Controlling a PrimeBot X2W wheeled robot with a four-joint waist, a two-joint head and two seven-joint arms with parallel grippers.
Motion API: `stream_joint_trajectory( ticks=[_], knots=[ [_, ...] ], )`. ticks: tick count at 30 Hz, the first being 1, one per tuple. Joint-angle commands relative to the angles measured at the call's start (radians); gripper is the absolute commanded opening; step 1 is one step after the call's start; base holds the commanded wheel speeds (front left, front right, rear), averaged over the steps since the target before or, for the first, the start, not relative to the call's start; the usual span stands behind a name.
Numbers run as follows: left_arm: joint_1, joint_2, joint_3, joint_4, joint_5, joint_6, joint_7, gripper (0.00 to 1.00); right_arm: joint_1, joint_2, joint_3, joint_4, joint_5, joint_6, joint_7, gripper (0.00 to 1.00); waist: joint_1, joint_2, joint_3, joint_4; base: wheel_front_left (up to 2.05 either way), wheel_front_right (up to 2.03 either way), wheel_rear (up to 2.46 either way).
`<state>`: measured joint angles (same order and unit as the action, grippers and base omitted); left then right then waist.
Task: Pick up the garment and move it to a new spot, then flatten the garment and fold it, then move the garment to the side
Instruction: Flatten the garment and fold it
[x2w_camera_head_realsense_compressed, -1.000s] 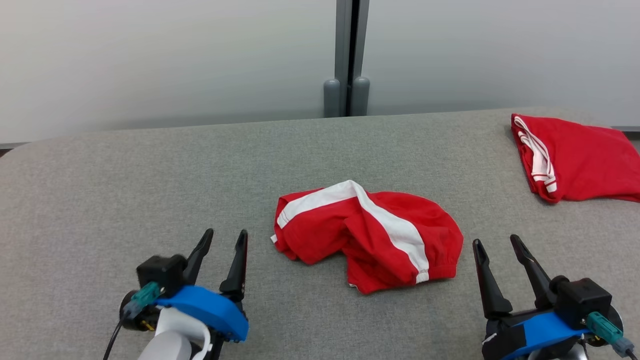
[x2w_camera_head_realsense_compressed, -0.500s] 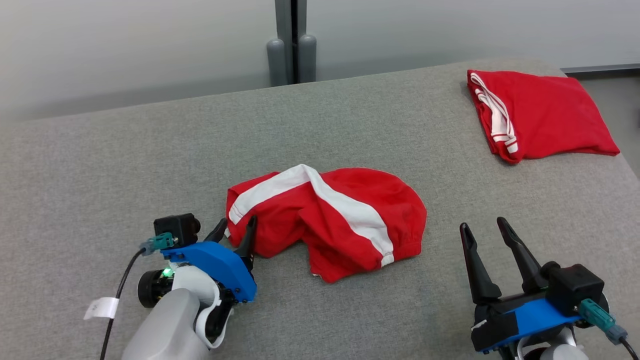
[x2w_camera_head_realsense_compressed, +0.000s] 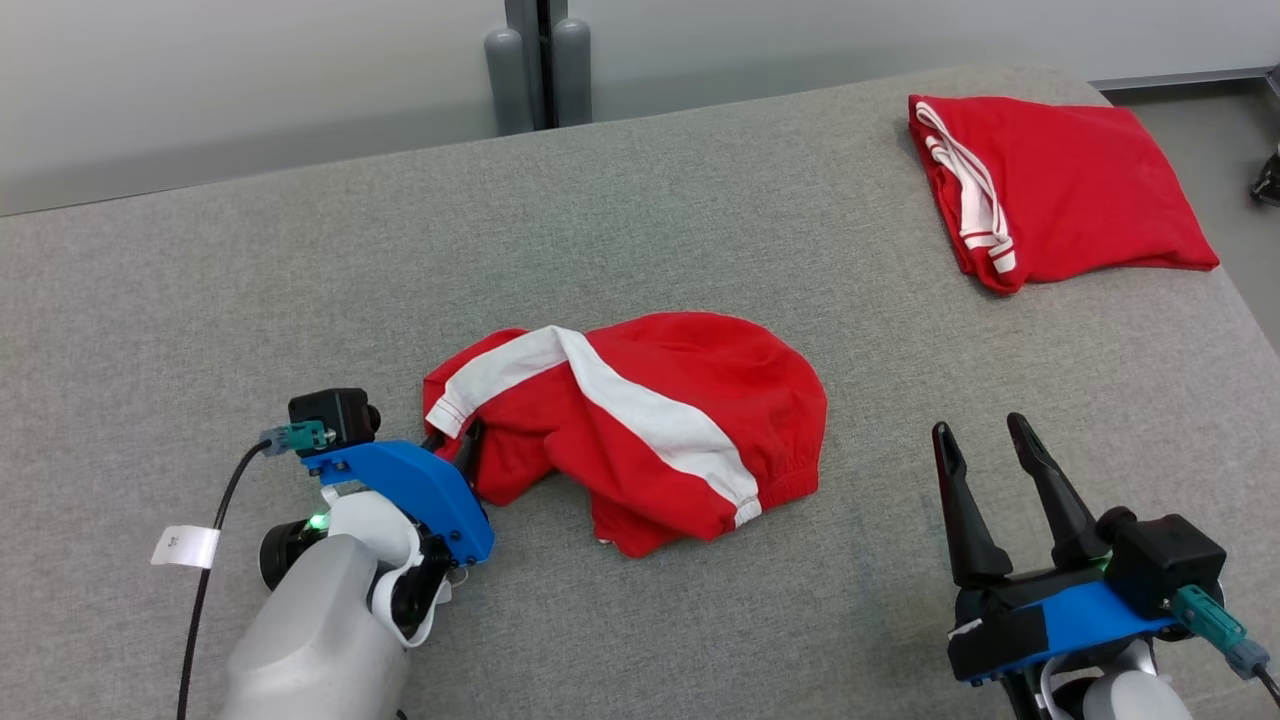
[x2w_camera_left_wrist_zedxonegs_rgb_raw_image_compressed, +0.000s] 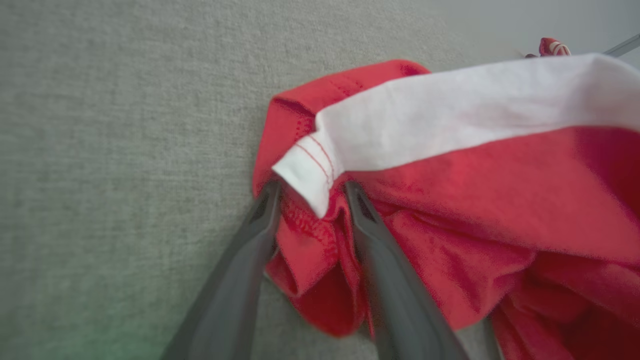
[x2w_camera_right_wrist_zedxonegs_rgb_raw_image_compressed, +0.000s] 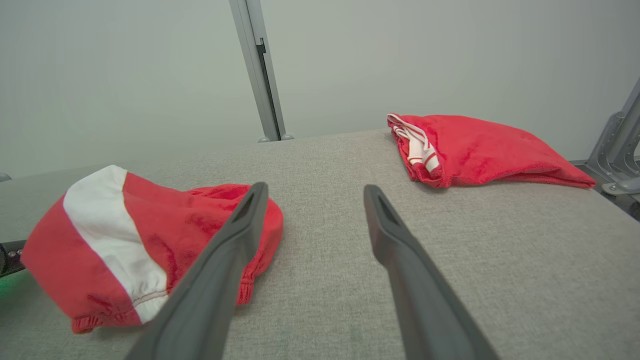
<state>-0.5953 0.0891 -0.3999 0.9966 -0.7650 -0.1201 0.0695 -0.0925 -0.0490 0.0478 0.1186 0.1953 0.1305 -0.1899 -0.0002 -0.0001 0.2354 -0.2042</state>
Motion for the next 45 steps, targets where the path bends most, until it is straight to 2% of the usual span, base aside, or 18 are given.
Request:
stream_joint_trajectory(
  ticks=[1,8,13,22,24,28,34,35,36,42,45],
  knots=[
    [0.042,-0.027,-0.021,0.027,-0.003,-0.004,0.015,0.0,-0.007,-0.003,-0.007,0.006,0.003,0.001,-0.007,1.0,0.0002,0.0001,-0.001,0.004,0.0,0.0,0.0],
    [-0.034,0.003,0.023,-0.067,-0.005,-0.009,-0.221,0.0,-0.002,-0.003,-0.018,0.013,-0.001,0.001,-0.007,1.0,0.0002,0.0001,-0.035,0.05,0.0,0.0,0.0],
    [-0.087,0.011,0.022,-0.184,0.008,-0.012,-0.3,0.0,0.011,-0.003,-0.019,0.018,-0.005,0.001,0.001,1.0,0.0002,0.0001,-0.074,0.086,0.0,0.0,0.0],
    [-0.157,0.017,-0.022,-0.415,0.067,-0.012,-0.326,0.0,0.03,-0.003,-0.012,0.016,0.001,0.001,0.018,1.0,0.0002,0.0001,-0.126,0.117,0.0,0.0,0.0],
    [-0.16,0.027,-0.035,-0.442,0.092,0.006,-0.325,0.0,0.033,-0.003,-0.007,0.015,0.004,0.001,0.019,1.0,0.0002,0.0001,-0.131,0.117,0.0,0.0,0.0],
    [-0.106,0.028,-0.072,-0.459,0.117,0.02,-0.303,0.0,0.035,-0.003,0.003,0.012,0.011,0.001,0.019,1.0,0.0002,0.0001,-0.131,0.108,0.0,0.0,0.0],
    [0.039,-0.001,-0.154,-0.41,0.078,0.008,-0.237,0.0,0.035,-0.003,-0.007,0.015,0.013,0.001,0.019,1.0,0.0002,0.0001,-0.131,0.105,0.0,0.0,0.0],
    [0.062,-0.009,-0.174,-0.398,0.073,0.005,-0.223,0.37,0.034,-0.003,-0.009,0.015,0.012,0.001,0.021,1.0,0.0002,0.0001,-0.132,0.107,0.0,0.0,0.0],
    [0.078,-0.015,-0.19,-0.39,0.062,0.003,-0.212,1.0,0.031,-0.003,-0.009,0.014,0.011,0.001,0.021,1.0,0.0002,0.0001,-0.133,0.109,0.0,0.0,0.0],
    [0.163,-0.03,-0.255,-0.398,0.002,-0.006,-0.214,1.0,0.034,-0.003,-0.008,0.01,0.009,0.001,0.028,1.0,0.0002,0.0001,-0.147,0.131,0.0,0.0,0.0],
    [0.195,-0.016,-0.261,-0.414,-0.005,-0.008,-0.236,1.0,0.042,-0.003,-0.01,0.006,0.007,0.001,0.028,1.0,0.0002,0.0001,-0.151,0.145,0.0,0.0,0.0]
  ],
)
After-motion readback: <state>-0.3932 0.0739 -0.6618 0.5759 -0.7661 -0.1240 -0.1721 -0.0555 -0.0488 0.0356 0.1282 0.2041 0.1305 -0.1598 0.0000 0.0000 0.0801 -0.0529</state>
